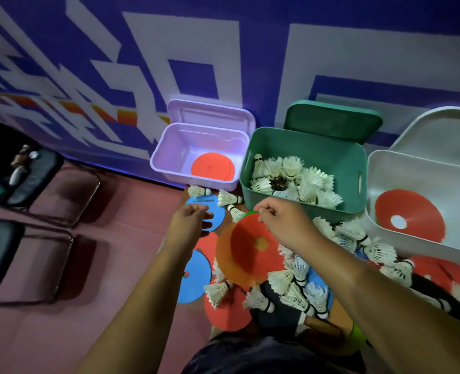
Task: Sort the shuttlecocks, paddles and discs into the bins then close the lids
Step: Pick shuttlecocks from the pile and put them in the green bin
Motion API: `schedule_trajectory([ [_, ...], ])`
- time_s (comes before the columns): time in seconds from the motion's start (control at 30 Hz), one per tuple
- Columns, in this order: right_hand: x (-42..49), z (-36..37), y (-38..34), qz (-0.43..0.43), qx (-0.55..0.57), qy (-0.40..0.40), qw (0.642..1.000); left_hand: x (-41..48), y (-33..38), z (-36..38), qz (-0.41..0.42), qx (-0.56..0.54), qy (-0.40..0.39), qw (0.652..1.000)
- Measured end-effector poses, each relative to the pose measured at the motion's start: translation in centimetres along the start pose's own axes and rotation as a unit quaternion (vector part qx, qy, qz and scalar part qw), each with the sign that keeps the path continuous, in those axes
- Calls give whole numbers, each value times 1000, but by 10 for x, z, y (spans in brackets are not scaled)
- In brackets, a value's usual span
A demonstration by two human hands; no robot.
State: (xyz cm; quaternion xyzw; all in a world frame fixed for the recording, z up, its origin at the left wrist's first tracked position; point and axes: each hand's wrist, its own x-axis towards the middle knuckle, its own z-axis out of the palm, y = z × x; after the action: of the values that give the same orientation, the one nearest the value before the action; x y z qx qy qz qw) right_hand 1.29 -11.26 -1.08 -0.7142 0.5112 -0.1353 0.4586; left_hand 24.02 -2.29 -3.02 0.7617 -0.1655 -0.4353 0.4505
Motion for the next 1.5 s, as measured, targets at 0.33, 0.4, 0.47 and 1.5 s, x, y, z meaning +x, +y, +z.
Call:
schedule_trajectory([
  [0.33, 45, 76, -21, -22, -98, -44, 994, 48, -35, -57, -42, 5, 10, 999],
  [0.4, 56, 91, -21, -23, -128, -45, 990, 66, -39, -61, -50, 5, 5, 999],
  [0.47, 70, 106, -17, -22, -175, -52, 983, 85, -40, -62, -57, 3, 2, 998],
  [1.5, 50, 108, -37, -45, -251, -4, 967, 89, -42, -51, 67, 101, -3, 993],
])
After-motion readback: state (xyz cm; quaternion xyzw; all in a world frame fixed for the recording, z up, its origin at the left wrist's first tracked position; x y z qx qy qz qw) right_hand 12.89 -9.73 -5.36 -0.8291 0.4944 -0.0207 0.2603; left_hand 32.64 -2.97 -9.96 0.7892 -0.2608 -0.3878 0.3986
